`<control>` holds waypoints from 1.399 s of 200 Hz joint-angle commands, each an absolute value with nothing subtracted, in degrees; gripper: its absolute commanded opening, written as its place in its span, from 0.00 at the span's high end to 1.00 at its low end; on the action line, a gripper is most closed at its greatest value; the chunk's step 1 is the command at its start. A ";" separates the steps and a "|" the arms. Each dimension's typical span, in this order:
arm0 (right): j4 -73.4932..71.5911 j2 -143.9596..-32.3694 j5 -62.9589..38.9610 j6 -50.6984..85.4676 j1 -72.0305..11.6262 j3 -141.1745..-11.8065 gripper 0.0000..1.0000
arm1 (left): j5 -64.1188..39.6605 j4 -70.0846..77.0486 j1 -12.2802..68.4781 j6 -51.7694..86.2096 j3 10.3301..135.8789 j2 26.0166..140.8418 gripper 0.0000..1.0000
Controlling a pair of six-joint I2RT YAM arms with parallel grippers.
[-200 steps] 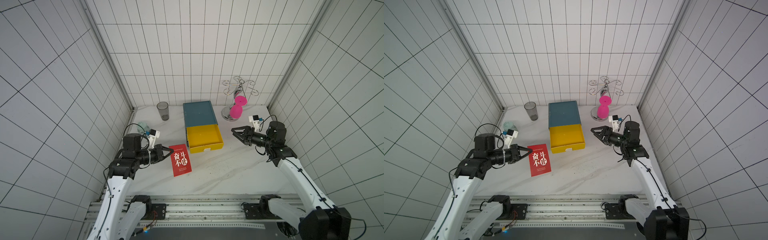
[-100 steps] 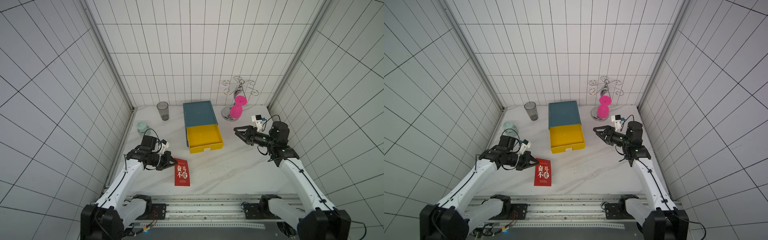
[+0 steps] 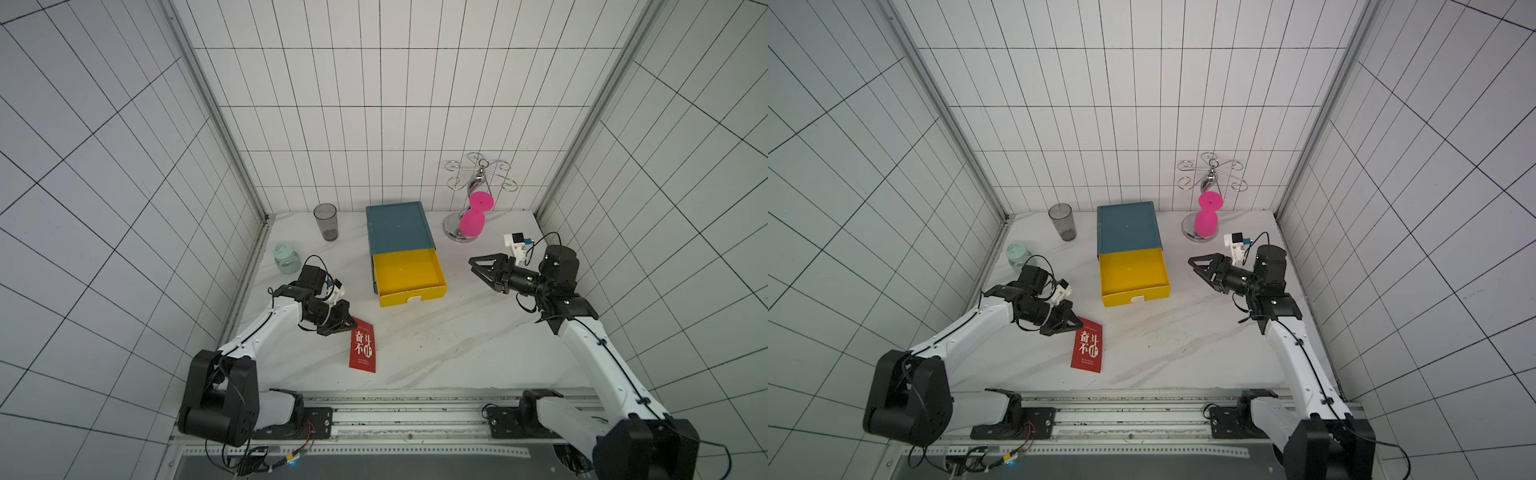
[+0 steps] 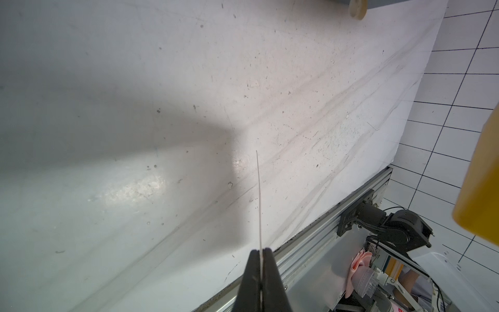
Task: Take the postcards out of the drawer
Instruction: Place the postcard at the center of the board.
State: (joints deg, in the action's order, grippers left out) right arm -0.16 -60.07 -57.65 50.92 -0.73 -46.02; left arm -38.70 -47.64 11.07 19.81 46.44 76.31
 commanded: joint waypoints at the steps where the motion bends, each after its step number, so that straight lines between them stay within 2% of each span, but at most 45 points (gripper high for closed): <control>1: -0.27 -59.30 -58.54 49.66 -0.18 -44.03 0.41 | -37.62 -44.79 11.60 18.46 46.66 77.61 1.00; 65: -0.31 -59.79 -58.62 49.55 0.00 -44.16 0.41 | -33.80 -43.12 12.98 18.21 46.80 81.68 0.96; 134: 0.52 -59.99 -58.67 49.52 0.18 -43.96 0.41 | -29.23 -42.81 14.41 16.80 47.37 84.88 0.84; 190: 1.38 -60.06 -58.45 47.83 0.26 -43.87 0.41 | -27.97 -42.54 14.50 16.00 47.68 86.30 0.81; 226: 1.93 -60.00 -58.28 47.50 0.35 -44.01 0.41 | -26.08 -42.71 14.50 16.37 47.66 85.55 0.80; 280: 4.86 -60.13 -57.48 45.39 0.52 -44.49 0.41 | -27.17 -41.51 14.97 20.28 46.31 80.65 0.73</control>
State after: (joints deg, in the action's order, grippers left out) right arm 3.11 -60.12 -57.58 47.66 -0.34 -45.36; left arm -26.55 -43.75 14.31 18.17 46.44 84.03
